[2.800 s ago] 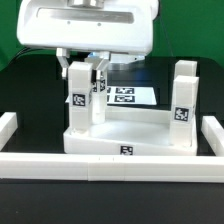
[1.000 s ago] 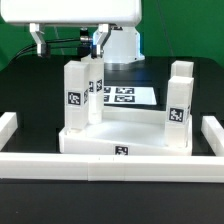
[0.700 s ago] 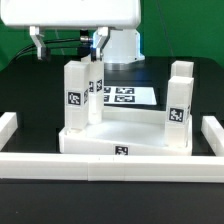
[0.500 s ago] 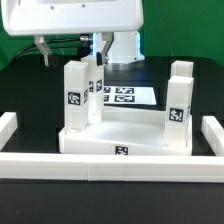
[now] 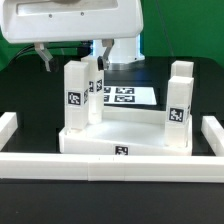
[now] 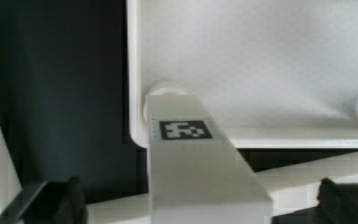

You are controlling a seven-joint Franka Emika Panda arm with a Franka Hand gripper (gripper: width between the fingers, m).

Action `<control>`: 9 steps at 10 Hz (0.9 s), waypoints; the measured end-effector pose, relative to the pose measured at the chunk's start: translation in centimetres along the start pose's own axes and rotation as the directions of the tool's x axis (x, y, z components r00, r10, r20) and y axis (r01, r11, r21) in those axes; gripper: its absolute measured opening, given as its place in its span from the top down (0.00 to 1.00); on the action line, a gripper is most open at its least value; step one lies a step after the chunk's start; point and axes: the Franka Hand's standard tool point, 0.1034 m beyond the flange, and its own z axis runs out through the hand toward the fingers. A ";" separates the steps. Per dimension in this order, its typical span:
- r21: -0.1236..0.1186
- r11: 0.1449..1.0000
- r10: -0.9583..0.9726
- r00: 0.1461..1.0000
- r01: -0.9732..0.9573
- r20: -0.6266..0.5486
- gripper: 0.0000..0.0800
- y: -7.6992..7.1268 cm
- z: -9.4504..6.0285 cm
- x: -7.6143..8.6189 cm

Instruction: Assemble desk

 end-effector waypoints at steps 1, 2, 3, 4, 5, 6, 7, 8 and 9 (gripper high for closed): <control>-0.056 0.998 -0.041 0.999 0.041 -0.003 0.19 0.4 0.3 0.5; -0.089 0.993 -0.076 0.997 0.075 -0.007 0.19 0.4 0.5 0.7; -0.092 0.993 -0.081 0.997 0.080 -0.008 0.19 0.3 0.7 0.8; -0.093 0.993 -0.081 0.997 0.079 -0.010 0.19 0.5 1.0 0.8; -0.093 0.993 -0.079 0.997 0.078 -0.008 0.19 0.6 1.1 0.8; -0.092 0.992 -0.092 0.996 0.091 -0.004 0.22 0.6 1.0 0.7; -0.092 0.990 -0.104 0.995 0.103 -0.001 0.22 0.6 1.0 0.7; -0.092 0.990 -0.104 0.995 0.103 -0.001 0.44 0.6 1.0 0.7; -0.092 0.990 -0.105 0.995 0.104 -0.001 0.64 0.6 1.1 0.7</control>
Offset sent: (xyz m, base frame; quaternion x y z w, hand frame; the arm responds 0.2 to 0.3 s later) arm 0.0042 -0.0096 -0.0034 -0.0473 0.0186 -0.0377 0.9980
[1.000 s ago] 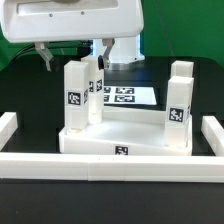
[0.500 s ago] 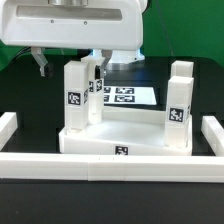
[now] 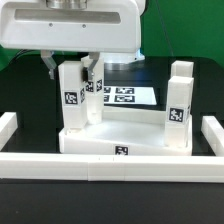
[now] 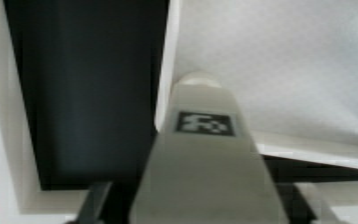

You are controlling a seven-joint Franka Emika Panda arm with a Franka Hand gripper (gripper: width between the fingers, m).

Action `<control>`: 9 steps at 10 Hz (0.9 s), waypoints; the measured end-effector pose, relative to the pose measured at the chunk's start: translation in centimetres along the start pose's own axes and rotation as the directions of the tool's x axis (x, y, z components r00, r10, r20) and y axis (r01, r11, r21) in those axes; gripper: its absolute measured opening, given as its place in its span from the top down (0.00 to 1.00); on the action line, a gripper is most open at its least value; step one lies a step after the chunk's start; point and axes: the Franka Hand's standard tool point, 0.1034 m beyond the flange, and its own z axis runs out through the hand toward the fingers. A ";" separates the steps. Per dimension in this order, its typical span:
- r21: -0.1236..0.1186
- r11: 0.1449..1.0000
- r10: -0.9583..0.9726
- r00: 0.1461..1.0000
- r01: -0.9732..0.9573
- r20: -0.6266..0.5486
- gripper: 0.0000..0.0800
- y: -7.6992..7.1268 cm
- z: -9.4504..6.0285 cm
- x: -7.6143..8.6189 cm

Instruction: Assemble desk

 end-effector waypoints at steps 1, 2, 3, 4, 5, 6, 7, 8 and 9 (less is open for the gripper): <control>0.000 1.000 0.000 1.000 0.000 0.001 0.64 0.0 0.0 0.0; 0.000 1.000 0.017 1.000 -0.017 0.001 0.64 0.0 0.0 0.0; 0.000 1.000 0.020 1.000 -0.020 0.001 0.64 0.0 0.1 0.0; 0.000 0.999 0.053 0.999 -0.053 0.001 0.64 0.0 0.1 0.0; 0.024 0.973 0.231 0.973 -0.231 -0.004 0.64 0.1 0.1 -0.1; 0.044 0.928 0.371 0.929 -0.371 -0.004 0.64 0.3 0.2 -0.2; 0.056 0.856 0.515 0.857 -0.514 -0.009 0.64 0.3 0.2 -0.1; 0.060 0.762 0.647 0.763 -0.645 -0.009 0.64 0.1 0.3 -0.2; 0.065 0.685 0.727 0.687 -0.725 -0.003 0.64 -0.2 0.3 -0.2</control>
Offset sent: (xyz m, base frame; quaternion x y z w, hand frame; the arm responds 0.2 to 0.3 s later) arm 0.0000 0.0000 0.0000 0.0000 0.0000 0.0650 0.9979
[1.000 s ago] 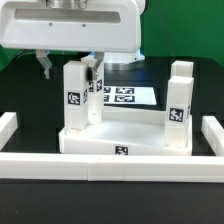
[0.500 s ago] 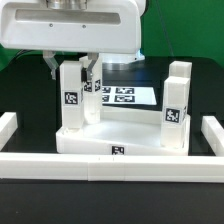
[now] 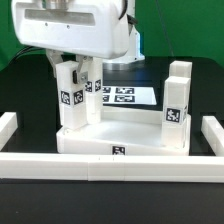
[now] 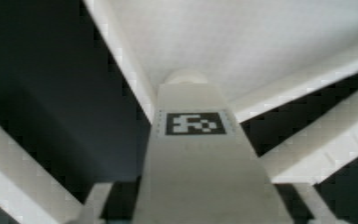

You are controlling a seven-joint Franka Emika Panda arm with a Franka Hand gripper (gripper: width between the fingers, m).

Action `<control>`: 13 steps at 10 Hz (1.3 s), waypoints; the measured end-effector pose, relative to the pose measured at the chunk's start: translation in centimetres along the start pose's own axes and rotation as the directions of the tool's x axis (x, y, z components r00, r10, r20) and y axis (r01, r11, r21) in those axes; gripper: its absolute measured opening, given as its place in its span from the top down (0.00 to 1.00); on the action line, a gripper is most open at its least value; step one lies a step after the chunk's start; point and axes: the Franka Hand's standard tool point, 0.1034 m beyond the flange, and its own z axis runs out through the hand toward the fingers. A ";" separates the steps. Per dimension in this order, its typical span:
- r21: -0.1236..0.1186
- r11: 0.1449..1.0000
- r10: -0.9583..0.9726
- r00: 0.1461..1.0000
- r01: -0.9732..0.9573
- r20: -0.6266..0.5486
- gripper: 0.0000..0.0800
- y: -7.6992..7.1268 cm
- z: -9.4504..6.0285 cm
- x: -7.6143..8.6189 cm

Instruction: Assemble desk

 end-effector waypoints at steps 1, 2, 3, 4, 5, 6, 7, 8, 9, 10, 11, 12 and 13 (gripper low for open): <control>0.012 0.984 0.180 0.984 -0.180 0.005 0.64 -0.4 0.0 -0.3; 0.011 0.945 0.326 0.945 -0.326 0.009 0.64 -0.8 0.1 -0.8; 0.010 0.923 0.383 0.923 -0.384 0.016 0.64 -1.1 0.0 -1.0; 0.010 0.895 0.446 0.895 -0.446 0.016 0.64 -1.2 0.1 -1.0; 0.011 0.878 0.479 0.878 -0.479 0.017 0.64 -1.3 0.1 -1.0; 0.010 0.879 0.476 0.879 -0.477 0.017 0.64 -1.3 0.2 -1.0; 0.008 0.893 0.450 0.893 -0.450 0.016 0.41 -1.2 0.2 -1.0; 0.008 0.930 0.368 0.930 -0.368 0.014 0.27 -1.3 0.3 -1.1; 0.008 0.943 0.333 0.943 -0.334 0.014 0.27 -1.4 0.4 -1.1; 0.007 0.966 0.257 0.966 -0.257 0.014 0.20 -1.4 0.4 -1.2; 0.009 0.990 0.144 0.990 -0.144 0.013 0.19 -1.4 0.5 -1.2; 0.011 0.997 0.070 0.997 -0.070 0.013 0.19 -1.6 0.5 -1.4; 0.013 0.998 -0.067 0.998 0.067 0.012 0.19 -1.7 0.5 -1.4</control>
Offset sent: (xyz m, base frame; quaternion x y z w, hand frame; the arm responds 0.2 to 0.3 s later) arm 0.0025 0.0026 0.0037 -0.0262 -0.0010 0.1976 0.9799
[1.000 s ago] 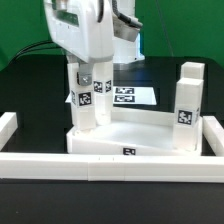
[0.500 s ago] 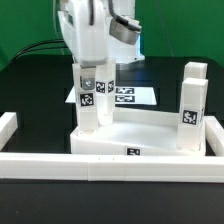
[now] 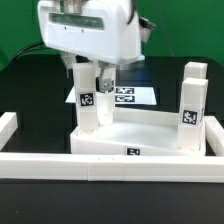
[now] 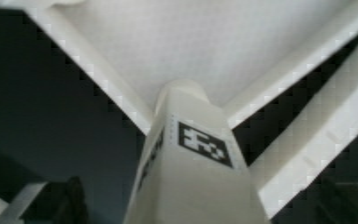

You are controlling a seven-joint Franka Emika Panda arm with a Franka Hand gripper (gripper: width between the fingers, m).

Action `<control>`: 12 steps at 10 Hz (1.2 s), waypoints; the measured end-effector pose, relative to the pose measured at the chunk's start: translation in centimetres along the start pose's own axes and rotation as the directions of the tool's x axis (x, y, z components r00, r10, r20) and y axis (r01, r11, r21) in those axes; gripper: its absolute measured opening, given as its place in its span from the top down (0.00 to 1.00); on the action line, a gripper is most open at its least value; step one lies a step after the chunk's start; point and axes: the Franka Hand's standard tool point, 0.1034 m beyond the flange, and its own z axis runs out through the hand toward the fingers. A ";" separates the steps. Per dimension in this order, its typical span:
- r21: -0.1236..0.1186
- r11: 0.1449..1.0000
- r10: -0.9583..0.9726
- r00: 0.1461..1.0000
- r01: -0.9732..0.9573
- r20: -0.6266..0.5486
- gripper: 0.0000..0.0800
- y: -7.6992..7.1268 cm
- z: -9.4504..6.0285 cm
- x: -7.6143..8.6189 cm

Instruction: Assemble desk

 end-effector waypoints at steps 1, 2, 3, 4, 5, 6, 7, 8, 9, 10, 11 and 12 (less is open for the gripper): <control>0.000 0.992 -0.126 0.992 0.126 0.000 0.19 0.0 0.0 0.0; -0.001 0.978 -0.208 0.978 0.208 0.000 0.19 0.0 0.0 0.0; -0.002 0.947 -0.321 0.947 0.321 0.000 0.19 0.0 0.0 0.0; -0.009 0.908 -0.418 0.908 0.418 0.000 0.19 -0.1 0.0 -0.1; -0.009 0.863 -0.505 0.863 0.505 0.002 0.19 0.0 0.0 -0.1; -0.010 0.832 -0.555 0.832 0.555 0.004 0.19 0.0 0.0 0.0; -0.014 0.767 -0.641 0.767 0.641 0.005 0.19 0.1 0.0 0.1; -0.021 0.716 -0.698 0.717 0.697 0.004 0.19 0.2 0.0 0.2; -0.021 0.700 -0.714 0.700 0.714 0.005 0.19 0.3 0.0 0.2; -0.020 0.654 -0.756 0.654 0.756 0.007 0.19 0.4 0.0 0.3; -0.020 0.656 -0.754 0.656 0.754 0.007 0.33 0.5 0.0 0.4; -0.020 0.657 -0.754 0.657 0.754 0.007 0.50 0.4 0.0 0.3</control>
Offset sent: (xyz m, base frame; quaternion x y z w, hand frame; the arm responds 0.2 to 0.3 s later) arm 0.0018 0.0048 0.0041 -0.0192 0.0011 -0.2638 0.9644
